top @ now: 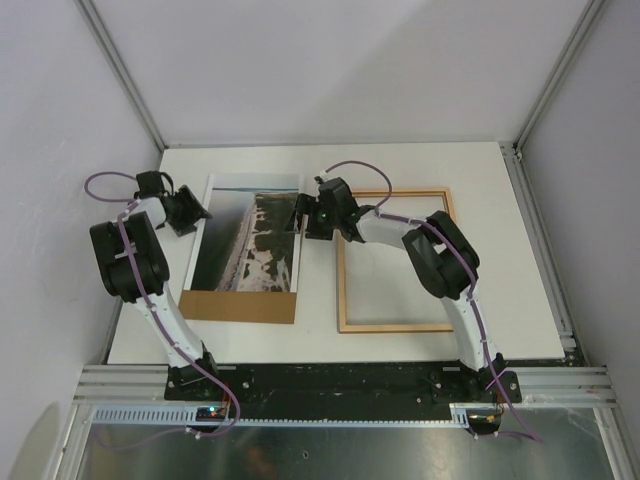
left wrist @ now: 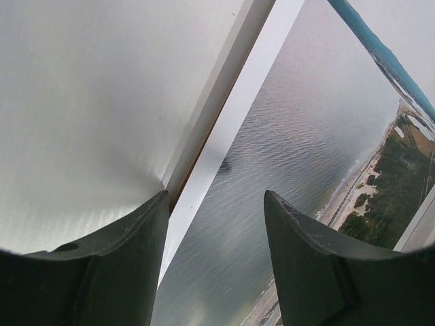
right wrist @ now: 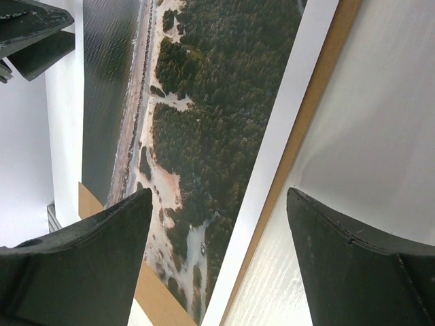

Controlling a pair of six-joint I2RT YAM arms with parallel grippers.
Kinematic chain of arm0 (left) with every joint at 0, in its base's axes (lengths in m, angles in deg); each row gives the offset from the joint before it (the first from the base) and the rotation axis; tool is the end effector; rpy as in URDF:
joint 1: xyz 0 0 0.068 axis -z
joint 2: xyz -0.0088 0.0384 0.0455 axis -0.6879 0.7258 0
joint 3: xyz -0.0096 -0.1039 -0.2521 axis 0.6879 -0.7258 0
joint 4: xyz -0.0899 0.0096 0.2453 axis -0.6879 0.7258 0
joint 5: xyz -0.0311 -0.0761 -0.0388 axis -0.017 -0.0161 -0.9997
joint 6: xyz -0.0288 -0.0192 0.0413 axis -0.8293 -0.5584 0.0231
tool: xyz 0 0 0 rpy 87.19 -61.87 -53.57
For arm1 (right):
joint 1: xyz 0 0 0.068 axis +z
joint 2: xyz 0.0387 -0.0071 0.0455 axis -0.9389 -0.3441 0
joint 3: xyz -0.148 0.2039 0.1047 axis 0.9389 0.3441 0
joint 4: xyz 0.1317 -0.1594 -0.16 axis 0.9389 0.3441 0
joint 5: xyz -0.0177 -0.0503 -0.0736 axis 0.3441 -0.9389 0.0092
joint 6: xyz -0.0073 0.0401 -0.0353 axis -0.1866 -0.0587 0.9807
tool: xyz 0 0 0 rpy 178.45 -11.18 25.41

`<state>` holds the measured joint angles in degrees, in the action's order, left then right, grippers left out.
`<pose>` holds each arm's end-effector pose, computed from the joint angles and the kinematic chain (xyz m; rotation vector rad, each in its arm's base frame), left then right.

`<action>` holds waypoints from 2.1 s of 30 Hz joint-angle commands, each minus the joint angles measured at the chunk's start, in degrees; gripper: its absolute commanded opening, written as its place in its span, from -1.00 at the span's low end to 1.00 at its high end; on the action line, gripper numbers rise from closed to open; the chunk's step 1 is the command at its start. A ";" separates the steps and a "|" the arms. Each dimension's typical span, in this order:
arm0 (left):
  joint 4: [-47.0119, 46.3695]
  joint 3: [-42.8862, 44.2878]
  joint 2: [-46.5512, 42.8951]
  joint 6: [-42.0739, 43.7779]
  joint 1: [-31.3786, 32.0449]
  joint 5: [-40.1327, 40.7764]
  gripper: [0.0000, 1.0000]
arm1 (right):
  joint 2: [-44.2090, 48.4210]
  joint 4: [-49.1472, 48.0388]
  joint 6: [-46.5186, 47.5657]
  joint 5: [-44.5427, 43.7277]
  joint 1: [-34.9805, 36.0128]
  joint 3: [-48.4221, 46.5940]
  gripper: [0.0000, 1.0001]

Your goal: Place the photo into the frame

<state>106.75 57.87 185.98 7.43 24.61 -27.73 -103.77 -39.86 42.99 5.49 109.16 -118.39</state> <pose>0.3949 0.1232 0.1613 -0.7435 2.4190 -0.4189 0.3782 0.3226 0.1564 -0.1273 2.3772 1.0699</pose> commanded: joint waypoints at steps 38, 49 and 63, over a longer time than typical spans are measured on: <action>0.50 -0.94 -4.01 -0.22 1.36 -5.22 -0.05 | 5.39 7.69 3.39 -4.17 -2.05 0.39 0.71; 0.48 -0.81 -4.74 0.05 2.04 -5.90 -0.14 | -0.85 6.58 2.48 -1.22 -1.89 -2.66 0.74; 0.46 -1.00 -3.65 0.32 2.88 -7.17 -0.27 | -1.16 1.88 0.75 2.14 -1.61 -2.16 0.72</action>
<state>107.14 56.99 184.65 7.39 26.58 -32.73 -104.80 -34.42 45.02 5.44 107.20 -121.32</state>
